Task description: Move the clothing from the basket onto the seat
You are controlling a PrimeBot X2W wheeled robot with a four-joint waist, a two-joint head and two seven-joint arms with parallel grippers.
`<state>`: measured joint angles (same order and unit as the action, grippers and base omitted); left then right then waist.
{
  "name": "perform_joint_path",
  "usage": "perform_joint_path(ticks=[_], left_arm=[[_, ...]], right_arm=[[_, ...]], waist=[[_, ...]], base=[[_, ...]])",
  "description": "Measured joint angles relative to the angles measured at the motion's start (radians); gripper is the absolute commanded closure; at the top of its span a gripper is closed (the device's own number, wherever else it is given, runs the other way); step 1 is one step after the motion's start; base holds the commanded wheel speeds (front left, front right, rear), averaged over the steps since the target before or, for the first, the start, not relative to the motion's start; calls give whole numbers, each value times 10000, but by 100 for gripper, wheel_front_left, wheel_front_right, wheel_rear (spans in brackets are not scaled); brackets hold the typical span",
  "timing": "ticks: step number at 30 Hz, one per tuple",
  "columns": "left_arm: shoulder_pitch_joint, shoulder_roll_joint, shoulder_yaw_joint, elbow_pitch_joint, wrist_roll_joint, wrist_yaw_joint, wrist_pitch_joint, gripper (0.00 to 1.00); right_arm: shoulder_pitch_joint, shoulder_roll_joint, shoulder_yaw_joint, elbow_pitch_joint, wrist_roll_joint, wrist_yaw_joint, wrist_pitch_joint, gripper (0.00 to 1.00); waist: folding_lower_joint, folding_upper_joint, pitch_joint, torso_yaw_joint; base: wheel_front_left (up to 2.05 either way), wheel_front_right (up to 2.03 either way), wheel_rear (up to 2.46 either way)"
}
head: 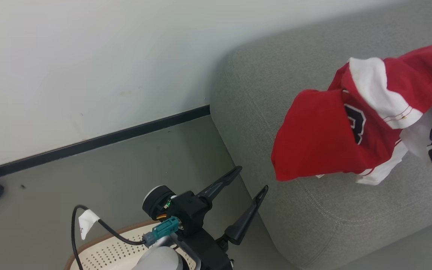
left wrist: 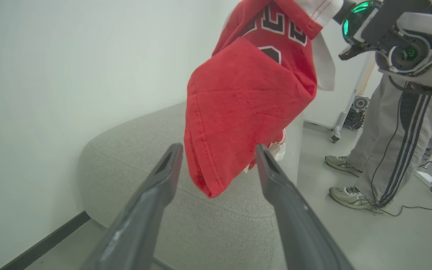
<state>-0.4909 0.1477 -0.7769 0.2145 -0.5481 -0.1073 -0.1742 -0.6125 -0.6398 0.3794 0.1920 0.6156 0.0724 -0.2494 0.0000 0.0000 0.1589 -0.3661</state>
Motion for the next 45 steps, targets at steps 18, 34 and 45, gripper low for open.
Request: perform_joint_path(ticks=[18,34,45], left_arm=[[-1006,69,-159,-579,238,-73,585,0],[-1985,123,-111,-792,554,-77,848,0],[-2085,401,104,-625,554,-79,750,0]], right_arm=[[-3149,-702,-662,3753,449,510,0,100],[-5701,-1112,-1124,5093,71,512,-33,100],[-5212,-648,-464,6872,-460,512,-46,100]], waist=[[1,1,1630,525],[2,1,3471,1067],[2,1,4182,1426]], base=[[0,0,0],[0,0,0],[0,0,0]])
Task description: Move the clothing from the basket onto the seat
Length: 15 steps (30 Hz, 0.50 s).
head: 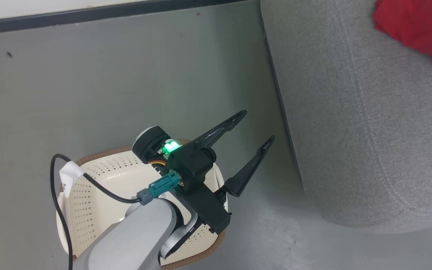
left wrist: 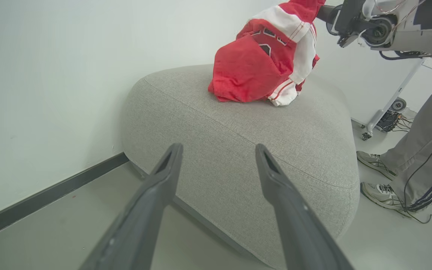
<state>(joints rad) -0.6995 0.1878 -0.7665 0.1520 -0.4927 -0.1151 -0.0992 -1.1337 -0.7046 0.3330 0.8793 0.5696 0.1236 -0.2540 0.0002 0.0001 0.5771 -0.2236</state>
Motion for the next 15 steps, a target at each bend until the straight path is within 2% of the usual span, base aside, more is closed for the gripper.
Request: perform_joint_path(ticks=[6,15], left_arm=[[-176,-19,15,157,0,-4,-102,0],[-176,-31,2,399,-2,-8,-272,0]], right_arm=[[286,113,767,932,-207,2,6,100],[559,435,1615,1758,-128,2,876,100]], waist=[[-1,-1,41,15],[-2,0,-133,0]], base=[[0,0,0],[0,0,0]])
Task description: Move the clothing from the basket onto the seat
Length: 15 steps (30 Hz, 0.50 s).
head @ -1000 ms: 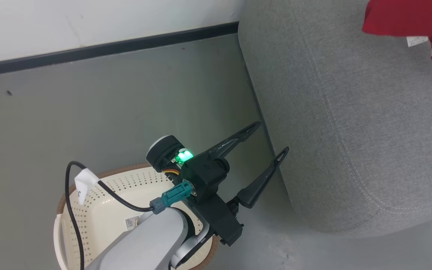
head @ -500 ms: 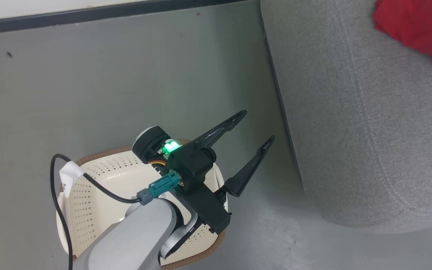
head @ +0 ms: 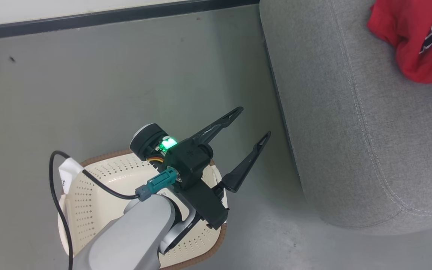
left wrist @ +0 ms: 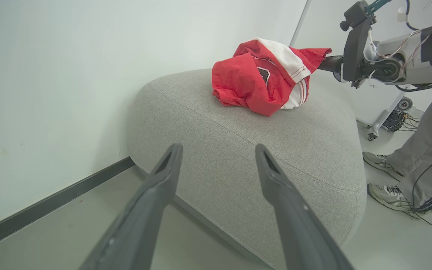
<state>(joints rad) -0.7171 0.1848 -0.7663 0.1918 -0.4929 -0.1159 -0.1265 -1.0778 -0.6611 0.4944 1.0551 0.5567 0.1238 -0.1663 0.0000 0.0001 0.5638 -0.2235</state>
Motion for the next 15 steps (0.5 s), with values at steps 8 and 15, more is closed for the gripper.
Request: perform_joint_path(ticks=[8,15], left_arm=[[2,-19,-12,245,-52,0,-176,0],[42,-52,-2,525,-115,-67,-397,0]], right_arm=[[-6,194,188,596,351,10,1047,6],[-37,228,564,803,583,8,1710,0]], waist=[[0,0,-267,8],[0,-1,-664,7]], base=[[0,0,0],[0,0,0]])
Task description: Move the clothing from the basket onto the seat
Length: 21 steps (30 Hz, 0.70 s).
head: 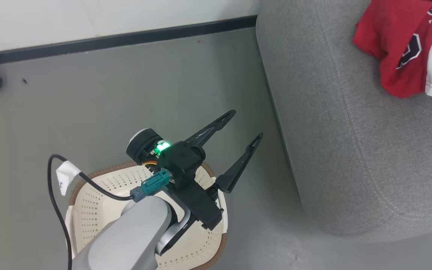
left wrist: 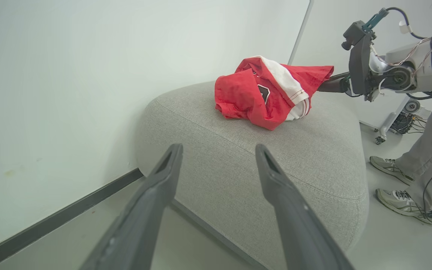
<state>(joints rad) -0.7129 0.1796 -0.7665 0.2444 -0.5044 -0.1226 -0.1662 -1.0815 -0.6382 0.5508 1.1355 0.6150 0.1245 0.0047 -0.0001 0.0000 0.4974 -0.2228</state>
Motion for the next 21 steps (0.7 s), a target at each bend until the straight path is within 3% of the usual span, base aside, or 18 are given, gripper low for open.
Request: perform_joint_path(ticks=[10,21], left_arm=[[537,109,219,424,-359,-6,-385,0],[1340,222,627,650,-616,174,-600,0]], right_arm=[[412,73,855,-347,230,0,642,0],[1342,-351,1208,-1336,830,2,-207,0]], waist=[[0,0,-872,-180],[-2,-1,-1969,-286]], base=[[0,0,0],[0,0,0]])
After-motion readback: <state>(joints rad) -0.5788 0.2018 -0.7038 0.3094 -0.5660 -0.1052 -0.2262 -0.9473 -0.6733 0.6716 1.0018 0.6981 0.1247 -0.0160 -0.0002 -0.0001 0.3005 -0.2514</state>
